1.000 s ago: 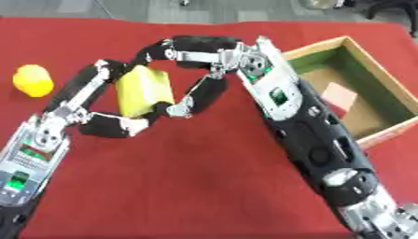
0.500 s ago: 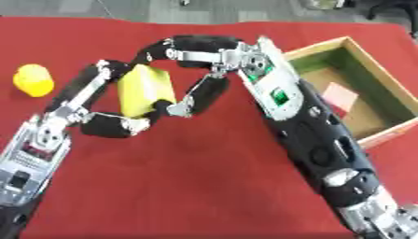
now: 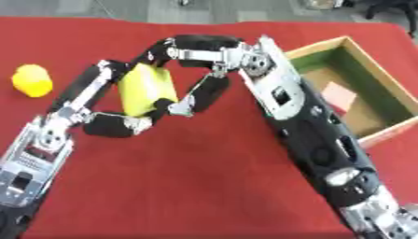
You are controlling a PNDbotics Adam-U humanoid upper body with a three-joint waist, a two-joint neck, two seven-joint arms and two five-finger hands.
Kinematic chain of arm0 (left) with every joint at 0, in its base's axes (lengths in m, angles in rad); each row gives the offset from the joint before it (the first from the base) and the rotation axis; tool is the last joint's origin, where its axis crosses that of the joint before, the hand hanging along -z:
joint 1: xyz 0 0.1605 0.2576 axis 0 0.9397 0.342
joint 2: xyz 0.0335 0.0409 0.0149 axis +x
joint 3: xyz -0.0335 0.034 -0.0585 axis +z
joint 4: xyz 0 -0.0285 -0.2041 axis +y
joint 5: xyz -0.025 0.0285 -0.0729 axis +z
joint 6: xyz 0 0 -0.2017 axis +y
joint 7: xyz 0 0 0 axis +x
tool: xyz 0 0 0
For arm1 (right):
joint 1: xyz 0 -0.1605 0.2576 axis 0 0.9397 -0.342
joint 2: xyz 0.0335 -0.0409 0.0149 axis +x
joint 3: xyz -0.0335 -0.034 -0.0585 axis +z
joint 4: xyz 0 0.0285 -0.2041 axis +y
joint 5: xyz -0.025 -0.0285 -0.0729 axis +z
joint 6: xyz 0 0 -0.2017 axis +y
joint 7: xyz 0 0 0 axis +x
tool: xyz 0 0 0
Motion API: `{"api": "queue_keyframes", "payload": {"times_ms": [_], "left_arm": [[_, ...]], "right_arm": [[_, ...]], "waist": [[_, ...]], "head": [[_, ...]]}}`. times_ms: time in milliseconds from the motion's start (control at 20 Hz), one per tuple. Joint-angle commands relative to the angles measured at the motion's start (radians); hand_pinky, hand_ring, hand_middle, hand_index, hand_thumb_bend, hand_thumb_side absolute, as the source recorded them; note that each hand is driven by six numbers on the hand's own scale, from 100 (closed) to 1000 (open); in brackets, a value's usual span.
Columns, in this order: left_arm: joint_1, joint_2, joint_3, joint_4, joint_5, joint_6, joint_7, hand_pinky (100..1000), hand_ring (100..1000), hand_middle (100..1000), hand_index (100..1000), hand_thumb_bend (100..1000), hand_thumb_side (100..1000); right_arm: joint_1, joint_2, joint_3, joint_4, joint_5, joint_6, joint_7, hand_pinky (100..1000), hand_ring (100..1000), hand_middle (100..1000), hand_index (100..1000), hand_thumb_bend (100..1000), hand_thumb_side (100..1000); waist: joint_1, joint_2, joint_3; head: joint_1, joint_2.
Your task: Pick up the objects with one hand, pass them to the other hand, and then place them into the box on the other side of the table.
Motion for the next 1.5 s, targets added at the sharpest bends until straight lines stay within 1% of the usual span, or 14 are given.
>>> {"api": "queue_keyframes", "payload": {"times_ms": [50, 100, 200, 250, 450, 750, 800, 850, 1000, 1150, 1400, 1500], "left_arm": [[-0.088, -0.046, -0.005, -0.147, -0.015, -0.015, 0.042, 659, 561, 543, 794, 479, 411], [-0.087, -0.045, -0.006, -0.145, -0.023, -0.012, 0.045, 664, 573, 559, 810, 550, 442], [-0.087, -0.043, -0.006, -0.141, -0.037, -0.005, 0.049, 667, 584, 572, 824, 600, 463], [-0.086, -0.042, -0.006, -0.140, -0.043, -0.002, 0.051, 667, 585, 572, 825, 604, 464], [-0.083, -0.040, -0.004, -0.134, -0.062, 0.016, 0.072, 669, 598, 588, 837, 674, 505], [-0.077, -0.037, -0.002, -0.121, -0.084, 0.041, 0.102, 670, 607, 597, 842, 732, 546], [-0.075, -0.035, -0.003, -0.120, -0.085, 0.041, 0.103, 673, 610, 600, 844, 757, 557], [-0.073, -0.032, -0.004, -0.120, -0.085, 0.039, 0.101, 673, 611, 601, 844, 761, 558], [-0.064, -0.020, -0.006, -0.121, -0.088, 0.028, 0.091, 682, 620, 607, 846, 831, 588], [-0.054, -0.007, -0.005, -0.125, -0.087, 0.010, 0.082, 685, 625, 613, 849, 857, 600], [-0.041, 0.011, -0.002, -0.137, -0.086, -0.028, 0.060, 693, 638, 625, 851, 982, 639], [-0.036, 0.017, 0.000, -0.140, -0.088, -0.041, 0.049, 696, 642, 630, 852, 1000, 643]], "right_arm": [[0.014, -0.004, 0.038, 0.022, 0.000, 0.001, 0.042, 856, 873, 437, 617, 100, 277], [0.014, -0.006, 0.037, 0.017, -0.007, 0.006, 0.044, 854, 873, 430, 611, 100, 270], [0.013, -0.011, 0.036, 0.006, -0.019, 0.015, 0.046, 853, 872, 425, 607, 100, 258], [0.014, -0.013, 0.036, 0.000, -0.025, 0.019, 0.047, 853, 871, 425, 606, 100, 257], [0.016, -0.023, 0.035, -0.021, -0.046, 0.035, 0.052, 852, 872, 419, 602, 100, 248], [0.019, -0.033, 0.030, -0.041, -0.066, 0.058, 0.056, 851, 872, 415, 600, 100, 242], [0.020, -0.034, 0.027, -0.043, -0.070, 0.063, 0.055, 852, 874, 416, 602, 100, 236], [0.020, -0.035, 0.024, -0.046, -0.075, 0.069, 0.053, 852, 874, 416, 602, 100, 235], [0.018, -0.042, 0.014, -0.054, -0.091, 0.087, 0.045, 853, 876, 417, 603, 100, 210], [0.018, -0.049, 0.006, -0.059, -0.098, 0.100, 0.037, 853, 876, 416, 602, 100, 207], [0.018, -0.054, 0.000, -0.059, -0.098, 0.111, 0.023, 852, 875, 413, 599, 100, 185], [0.018, -0.055, -0.004, -0.060, -0.098, 0.114, 0.017, 852, 875, 412, 599, 100, 176]], "waist": [[0.003, -0.019, -0.003], [0.004, -0.019, -0.003], [0.004, -0.020, -0.004], [0.004, -0.020, -0.004], [0.004, -0.021, -0.005], [0.005, -0.021, -0.005], [0.005, -0.022, -0.005], [0.005, -0.022, -0.004], [0.006, -0.022, -0.004], [0.006, -0.023, -0.002], [0.007, -0.024, 0.000], [0.007, -0.024, 0.000]], "head": [[-0.003, 0.002], [-0.003, 0.002], [-0.003, 0.002], [-0.003, 0.002], [-0.001, 0.003], [-0.002, 0.006], [-0.003, 0.006], [-0.004, 0.006], [-0.008, 0.007], [-0.012, 0.008], [-0.015, 0.010], [-0.017, 0.010]]}}
